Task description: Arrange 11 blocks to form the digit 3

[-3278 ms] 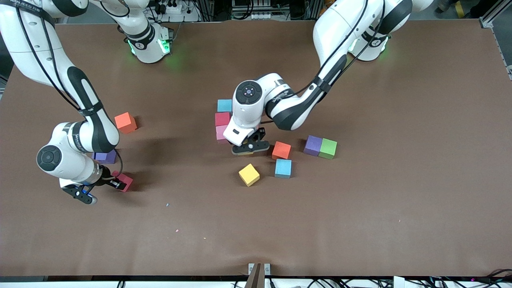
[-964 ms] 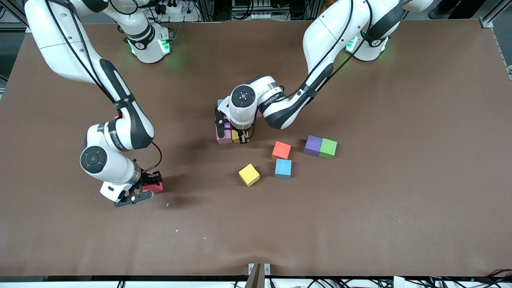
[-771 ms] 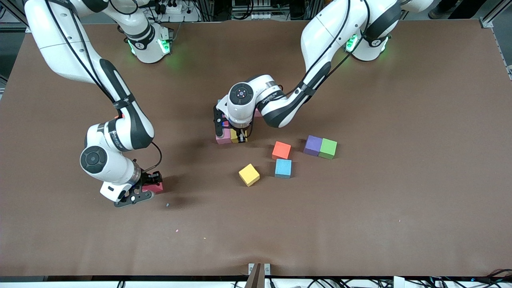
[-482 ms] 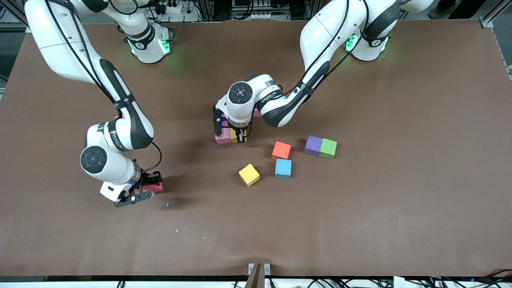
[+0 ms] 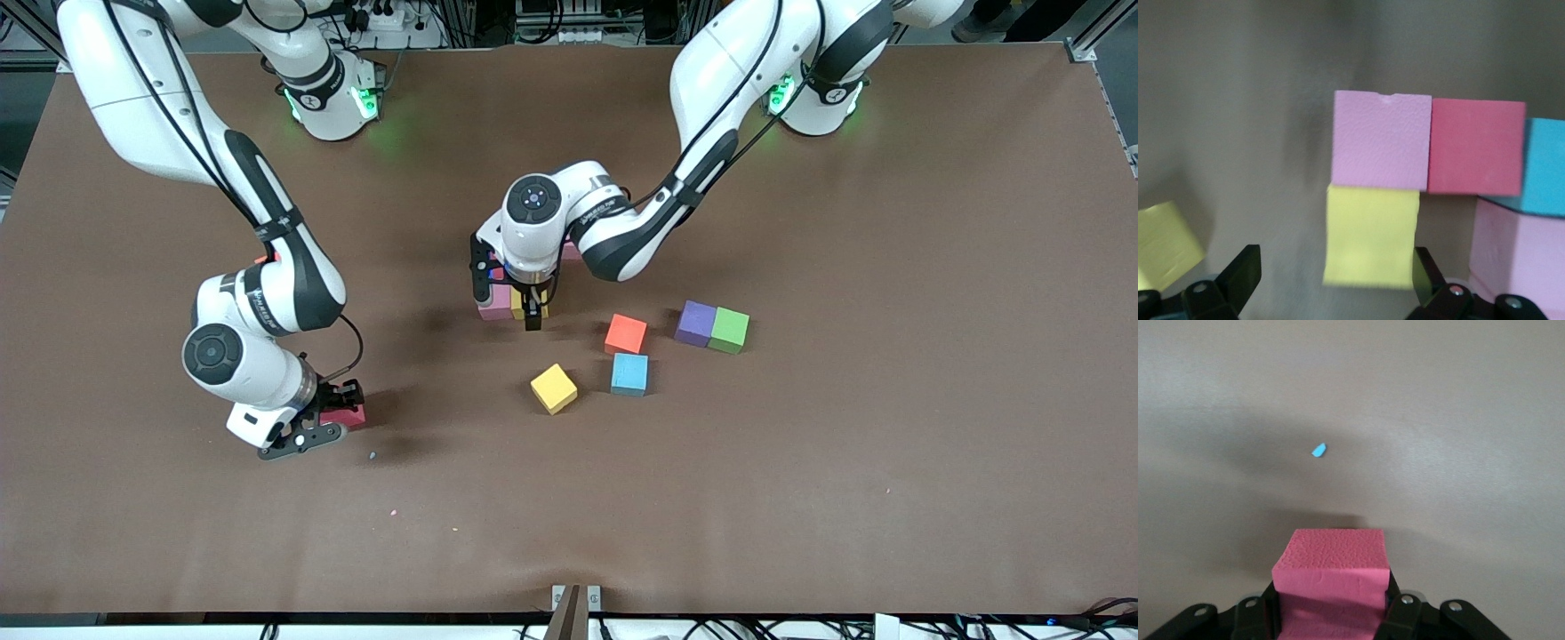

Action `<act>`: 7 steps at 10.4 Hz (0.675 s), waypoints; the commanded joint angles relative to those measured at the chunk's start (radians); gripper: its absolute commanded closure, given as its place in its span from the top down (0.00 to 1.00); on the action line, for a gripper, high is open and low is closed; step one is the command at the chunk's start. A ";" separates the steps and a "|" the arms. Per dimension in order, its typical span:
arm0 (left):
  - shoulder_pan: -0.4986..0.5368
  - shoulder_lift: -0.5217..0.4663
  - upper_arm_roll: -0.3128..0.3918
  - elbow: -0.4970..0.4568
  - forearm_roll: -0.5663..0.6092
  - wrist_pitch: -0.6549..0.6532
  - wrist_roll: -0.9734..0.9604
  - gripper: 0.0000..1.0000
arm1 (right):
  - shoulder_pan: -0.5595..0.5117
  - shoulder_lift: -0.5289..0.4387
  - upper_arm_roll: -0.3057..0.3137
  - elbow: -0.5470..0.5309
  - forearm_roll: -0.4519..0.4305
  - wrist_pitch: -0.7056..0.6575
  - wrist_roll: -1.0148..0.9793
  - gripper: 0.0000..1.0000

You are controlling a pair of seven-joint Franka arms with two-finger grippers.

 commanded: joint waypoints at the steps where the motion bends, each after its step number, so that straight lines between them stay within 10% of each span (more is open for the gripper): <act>1: 0.029 -0.153 0.005 -0.027 -0.097 -0.166 -0.004 1.00 | 0.047 0.003 -0.003 0.013 -0.001 -0.002 0.074 0.22; 7: 0.222 -0.199 0.007 -0.033 -0.113 -0.280 -0.102 1.00 | 0.253 0.003 -0.002 0.002 0.005 0.007 0.364 0.23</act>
